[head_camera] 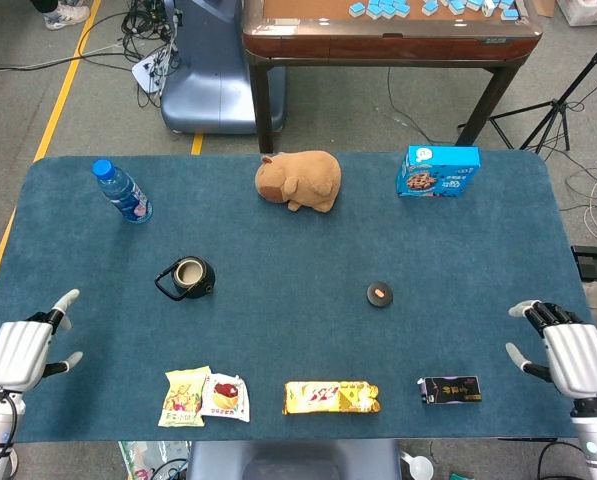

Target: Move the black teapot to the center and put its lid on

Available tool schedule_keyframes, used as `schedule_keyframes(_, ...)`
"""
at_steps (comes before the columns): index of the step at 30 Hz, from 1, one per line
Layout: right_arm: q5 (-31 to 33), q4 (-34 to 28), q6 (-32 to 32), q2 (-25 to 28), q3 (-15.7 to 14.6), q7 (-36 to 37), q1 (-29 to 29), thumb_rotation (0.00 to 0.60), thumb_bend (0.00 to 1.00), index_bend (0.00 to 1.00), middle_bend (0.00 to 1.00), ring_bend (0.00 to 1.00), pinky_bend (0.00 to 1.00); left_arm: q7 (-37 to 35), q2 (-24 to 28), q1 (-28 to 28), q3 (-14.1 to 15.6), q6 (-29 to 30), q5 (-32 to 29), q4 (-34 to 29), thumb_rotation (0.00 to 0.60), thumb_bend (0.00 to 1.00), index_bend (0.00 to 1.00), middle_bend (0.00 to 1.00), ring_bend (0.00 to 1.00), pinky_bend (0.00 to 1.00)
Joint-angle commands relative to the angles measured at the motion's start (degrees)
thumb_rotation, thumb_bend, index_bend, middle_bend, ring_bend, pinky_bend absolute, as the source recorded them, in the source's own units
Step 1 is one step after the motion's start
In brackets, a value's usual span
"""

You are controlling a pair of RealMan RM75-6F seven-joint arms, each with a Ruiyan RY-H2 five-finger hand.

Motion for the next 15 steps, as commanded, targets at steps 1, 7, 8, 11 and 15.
schedule_keyframes(1, -1.0, 0.2, 0.7, 0.3, -0.1, 1.2, -0.1, 0.6, 0.26, 0.37, 0.36, 0.31, 0.43, 3.0, 0.4, -1.9, -1.0, -1.3, 0.3, -1.5, 0.6, 0.38, 0.13, 0.75, 0.64, 0.8)
schedule_keyframes(7, -2.4, 0.2, 1.4, 1.1, -0.5, 2.5, -0.3, 0.6, 0.26, 0.37, 0.36, 0.31, 0.43, 0.6, 3.3, -6.2, -0.8, -8.9, 0.3, -3.3, 0.6, 0.51, 0.13, 0.85, 0.71, 0.82)
schedule_keyframes(8, -2.9, 0.1, 1.7, 1.3, -0.7, 2.9, -0.4, 0.6, 0.26, 0.37, 0.36, 0.31, 0.43, 0.2, 3.9, -6.9, -0.9, -10.4, -0.1, -3.5, 0.6, 0.51, 0.13, 0.86, 0.71, 0.82)
schedule_keyframes(11, -4.5, 0.1, 2.8, 1.8, -1.2, 4.3, -0.7, 0.6, 0.26, 0.37, 0.36, 0.31, 0.43, 1.6, 4.5, -8.8, -1.5, -13.2, -1.7, -3.7, 0.6, 0.55, 0.13, 0.86, 0.71, 0.82)
schedule_keyframes(15, -5.9, 0.3, 3.5, 2.3, -1.8, 5.3, -0.9, 0.6, 0.26, 0.37, 0.36, 0.31, 0.43, 4.6, 4.0, -10.5, -2.2, -15.4, -4.2, -4.7, 0.6, 0.57, 0.13, 0.86, 0.71, 0.82)
